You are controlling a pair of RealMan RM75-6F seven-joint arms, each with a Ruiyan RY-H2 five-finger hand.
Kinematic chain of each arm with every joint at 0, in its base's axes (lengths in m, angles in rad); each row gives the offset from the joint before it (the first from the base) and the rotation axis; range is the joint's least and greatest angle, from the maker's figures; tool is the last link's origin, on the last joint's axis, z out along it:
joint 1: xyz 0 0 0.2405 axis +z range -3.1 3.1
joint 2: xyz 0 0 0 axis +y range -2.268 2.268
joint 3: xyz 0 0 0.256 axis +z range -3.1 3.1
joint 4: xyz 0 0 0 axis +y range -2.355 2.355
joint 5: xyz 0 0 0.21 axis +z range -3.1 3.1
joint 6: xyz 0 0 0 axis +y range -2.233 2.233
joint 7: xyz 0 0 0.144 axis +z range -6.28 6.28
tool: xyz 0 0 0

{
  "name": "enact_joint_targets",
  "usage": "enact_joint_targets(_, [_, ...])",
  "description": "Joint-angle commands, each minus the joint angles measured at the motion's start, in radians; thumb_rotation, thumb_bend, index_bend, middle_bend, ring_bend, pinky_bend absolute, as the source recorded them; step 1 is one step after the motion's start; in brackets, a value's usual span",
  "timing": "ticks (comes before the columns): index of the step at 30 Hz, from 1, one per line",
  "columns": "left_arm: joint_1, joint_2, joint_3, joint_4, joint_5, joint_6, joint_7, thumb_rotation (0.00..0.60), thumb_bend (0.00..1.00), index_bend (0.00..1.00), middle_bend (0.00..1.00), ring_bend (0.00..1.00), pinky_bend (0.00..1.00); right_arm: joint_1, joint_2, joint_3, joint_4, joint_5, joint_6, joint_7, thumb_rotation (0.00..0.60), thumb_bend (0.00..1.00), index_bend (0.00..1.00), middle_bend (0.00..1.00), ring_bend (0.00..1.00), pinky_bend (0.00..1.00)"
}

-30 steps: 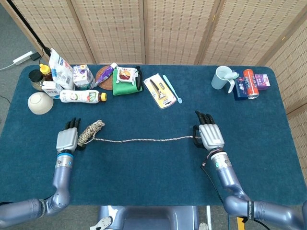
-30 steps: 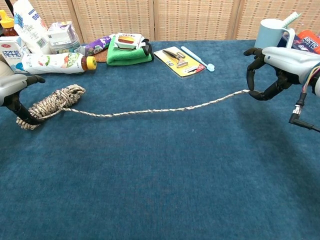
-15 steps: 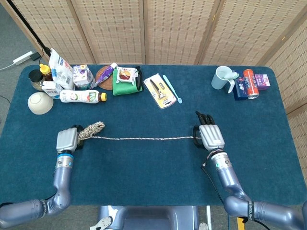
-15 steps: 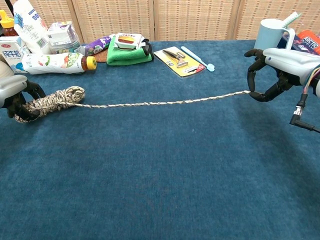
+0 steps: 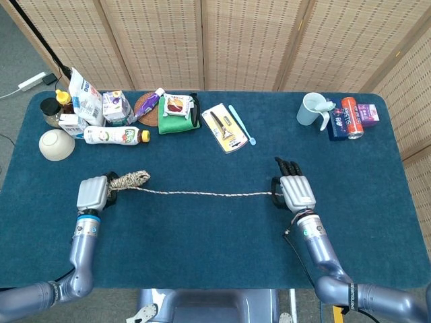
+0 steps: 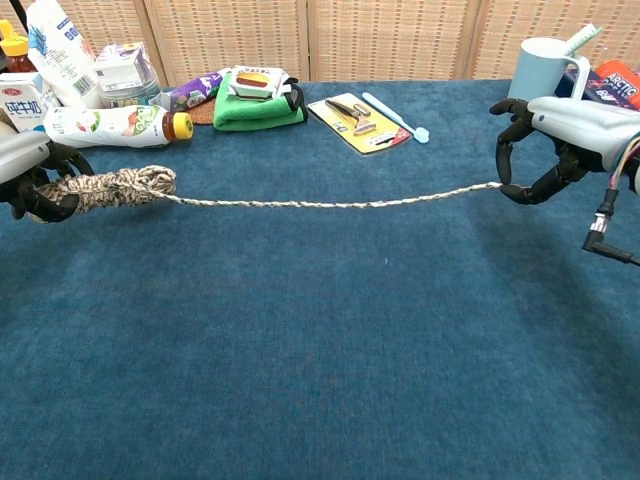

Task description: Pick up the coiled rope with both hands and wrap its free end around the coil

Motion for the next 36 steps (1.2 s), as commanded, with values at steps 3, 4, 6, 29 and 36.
enact_joint_targets(3, [0.001,0.067,0.039,0.034,0.179,-0.065,-0.110,0.600,0.61,0.51,0.43,0.54,0.65,-0.003,0.013,-0.001,-0.024,-0.012,0.004,0.004,0.600,0.49,0.64,0.00,0.00,0.00])
enact_joint_targets(4, [-0.001,0.071,0.042,0.041,0.197,-0.068,-0.117,0.600,0.61,0.51,0.43,0.54,0.65,-0.004,0.016,-0.001,-0.031,-0.014,0.004,0.006,0.600,0.49,0.64,0.00,0.00,0.00])
enact_joint_targets(6, [-0.005,0.076,0.043,0.049,0.217,-0.072,-0.122,0.600,0.61,0.51,0.43,0.54,0.65,-0.004,0.022,0.001,-0.045,-0.019,0.006,0.010,0.600,0.49,0.64,0.00,0.00,0.00])
enact_joint_targets(29, [-0.136,0.140,0.074,-0.012,0.378,-0.124,0.163,0.600,0.62,0.51,0.43,0.54,0.65,0.136,0.348,0.235,-0.445,0.214,-0.122,0.053,0.600,0.50,0.64,0.00,0.00,0.00])
enact_joint_targets(36, [-0.163,0.145,0.092,0.007,0.374,-0.199,0.150,0.600,0.62,0.51,0.43,0.53,0.65,0.239,0.420,0.305,-0.454,0.404,-0.124,0.034,0.600,0.50,0.65,0.00,0.00,0.00])
